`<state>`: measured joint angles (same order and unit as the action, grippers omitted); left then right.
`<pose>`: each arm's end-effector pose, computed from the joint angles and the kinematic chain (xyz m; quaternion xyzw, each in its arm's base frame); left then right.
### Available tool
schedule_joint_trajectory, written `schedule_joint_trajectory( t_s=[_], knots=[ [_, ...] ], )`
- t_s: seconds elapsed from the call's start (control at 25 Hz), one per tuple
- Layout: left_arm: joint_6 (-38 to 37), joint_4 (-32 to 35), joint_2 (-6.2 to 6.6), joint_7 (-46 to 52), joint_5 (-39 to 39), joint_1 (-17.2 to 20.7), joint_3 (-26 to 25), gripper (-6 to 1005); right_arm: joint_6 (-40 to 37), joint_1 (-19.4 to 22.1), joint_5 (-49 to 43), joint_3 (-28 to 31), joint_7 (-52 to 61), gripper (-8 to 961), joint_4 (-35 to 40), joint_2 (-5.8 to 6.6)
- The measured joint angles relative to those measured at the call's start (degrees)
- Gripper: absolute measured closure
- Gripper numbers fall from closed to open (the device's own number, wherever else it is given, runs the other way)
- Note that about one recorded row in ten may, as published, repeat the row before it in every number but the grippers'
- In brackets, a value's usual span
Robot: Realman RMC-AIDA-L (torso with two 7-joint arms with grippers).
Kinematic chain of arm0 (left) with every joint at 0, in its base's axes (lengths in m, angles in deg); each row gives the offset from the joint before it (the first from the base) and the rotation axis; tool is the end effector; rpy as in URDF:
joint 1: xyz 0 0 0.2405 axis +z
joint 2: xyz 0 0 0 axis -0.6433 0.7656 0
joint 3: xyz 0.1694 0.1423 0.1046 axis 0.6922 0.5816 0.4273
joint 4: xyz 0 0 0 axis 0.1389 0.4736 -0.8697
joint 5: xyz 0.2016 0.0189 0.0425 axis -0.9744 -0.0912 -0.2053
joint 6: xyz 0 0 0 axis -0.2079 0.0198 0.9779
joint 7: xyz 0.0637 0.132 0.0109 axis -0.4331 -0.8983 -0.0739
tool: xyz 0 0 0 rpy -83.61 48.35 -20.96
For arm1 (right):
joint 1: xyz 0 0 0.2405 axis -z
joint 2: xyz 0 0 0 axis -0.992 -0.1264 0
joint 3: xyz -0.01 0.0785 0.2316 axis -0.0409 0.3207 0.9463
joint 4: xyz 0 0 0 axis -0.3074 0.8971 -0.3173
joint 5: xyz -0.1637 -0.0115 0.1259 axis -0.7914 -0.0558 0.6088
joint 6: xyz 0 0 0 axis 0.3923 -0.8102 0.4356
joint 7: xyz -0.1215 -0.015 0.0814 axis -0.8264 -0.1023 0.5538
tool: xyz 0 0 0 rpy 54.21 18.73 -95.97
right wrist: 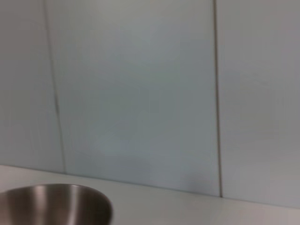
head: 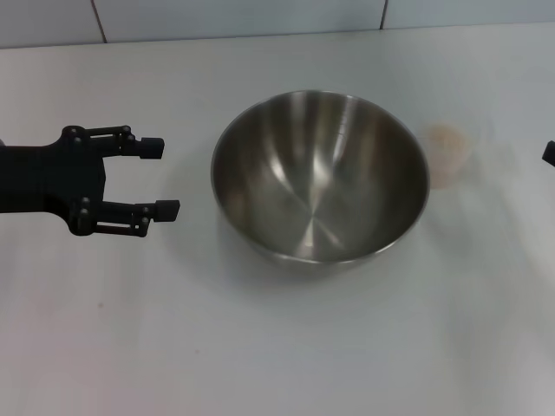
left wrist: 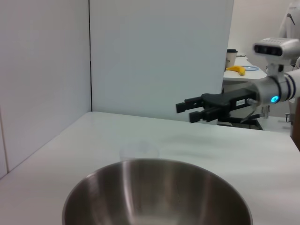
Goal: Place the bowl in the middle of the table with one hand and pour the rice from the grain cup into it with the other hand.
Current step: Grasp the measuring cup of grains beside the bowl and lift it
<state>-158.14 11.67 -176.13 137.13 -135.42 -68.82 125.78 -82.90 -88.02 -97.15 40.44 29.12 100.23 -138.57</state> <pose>-0.2292 0.3201 0.0549 -0.9720 -0.0711 -0.2100 0.0784 0.3520 0.2555 0.0825 -0.8172 0.2515 0.2705 0.4424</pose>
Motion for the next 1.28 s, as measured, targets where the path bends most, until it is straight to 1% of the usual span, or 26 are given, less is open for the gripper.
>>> schedule_joint_trajectory(
  t_s=[0.16, 0.4, 0.52, 0.56, 1.04, 1.16, 1.28],
  knots=[
    [-0.19, 0.00, 0.11, 0.48, 0.00, 0.09, -0.03, 157, 5.96, -2.77, -0.50, -0.42, -4.55, 168, -4.79, 0.20],
    [-0.57, 0.34, 0.06, 1.49, 0.19, 0.89, -0.29, 157, 8.50, -4.98, -0.70, -0.74, -6.12, 169, -7.40, 0.37],
    [-0.61, 0.54, -0.13, 1.34, 0.26, 1.07, -0.90, 157, 10.13, -6.05, -0.77, -1.08, -7.02, 169, -8.41, 0.38],
    [-0.59, 0.58, -0.36, 1.04, 0.21, 1.18, -1.67, 157, 10.99, -6.73, -0.84, -1.16, -7.22, 169, -9.47, 0.41],
    [-0.08, 0.57, -0.45, 0.96, 0.32, 1.14, -1.72, 157, 14.29, -8.05, -1.49, -1.12, -8.04, 169, -12.85, 0.54],
    [0.01, 0.58, -0.46, 0.91, 0.25, 0.90, -1.72, 157, 16.85, -9.34, -1.51, -1.13, -8.51, 169, -14.33, 0.52],
    [0.06, 0.58, -0.46, 0.87, 0.23, 0.84, -1.72, 157, 17.75, -10.20, -1.53, -1.13, -8.70, 169, -15.13, 0.51]
  ],
)
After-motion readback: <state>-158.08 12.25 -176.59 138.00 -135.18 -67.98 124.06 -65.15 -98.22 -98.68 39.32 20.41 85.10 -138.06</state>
